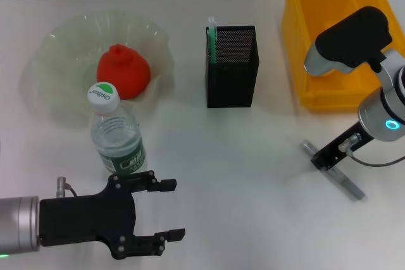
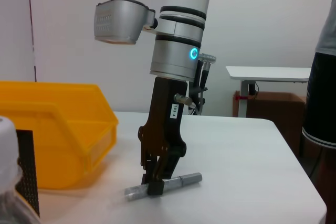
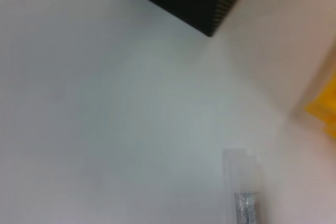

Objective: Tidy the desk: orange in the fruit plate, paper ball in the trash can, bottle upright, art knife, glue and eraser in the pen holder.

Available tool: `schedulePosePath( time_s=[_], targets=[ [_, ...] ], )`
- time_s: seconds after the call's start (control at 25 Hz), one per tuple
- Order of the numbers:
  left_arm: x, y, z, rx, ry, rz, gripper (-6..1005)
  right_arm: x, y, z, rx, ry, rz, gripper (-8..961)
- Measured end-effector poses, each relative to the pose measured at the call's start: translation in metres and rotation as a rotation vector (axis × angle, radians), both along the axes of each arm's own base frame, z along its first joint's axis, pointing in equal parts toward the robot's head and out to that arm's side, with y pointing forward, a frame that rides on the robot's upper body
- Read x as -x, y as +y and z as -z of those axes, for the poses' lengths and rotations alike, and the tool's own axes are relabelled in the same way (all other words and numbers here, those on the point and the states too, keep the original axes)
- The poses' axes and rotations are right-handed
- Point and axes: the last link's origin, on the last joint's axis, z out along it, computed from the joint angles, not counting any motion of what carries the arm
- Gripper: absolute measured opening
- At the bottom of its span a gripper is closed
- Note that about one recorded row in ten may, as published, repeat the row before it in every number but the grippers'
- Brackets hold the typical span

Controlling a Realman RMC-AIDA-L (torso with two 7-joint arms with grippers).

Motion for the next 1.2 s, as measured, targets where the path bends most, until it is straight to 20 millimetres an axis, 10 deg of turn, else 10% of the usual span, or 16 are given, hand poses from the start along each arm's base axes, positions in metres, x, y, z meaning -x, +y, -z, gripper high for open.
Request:
schedulePosePath(
  time_s=[0.32,0.56,1.2],
  targets=[
    [-0.001,0.001,-0.001,-0.002,0.0,0.007,743,0.043,-0.002,-0.038,-0.002,0.28,-0.124,148],
    [-0.002,0.002,-0.001,-0.001,-0.002,0.011,743,0.081,0.004,-0.074,-0.174,0.648,-0.578,145],
    [-0.001,0.001,0.001,0.0,-0.001,0.004,743,0.035,0.064,0.0,-0.409,0.905,-0.844,143]
  ],
)
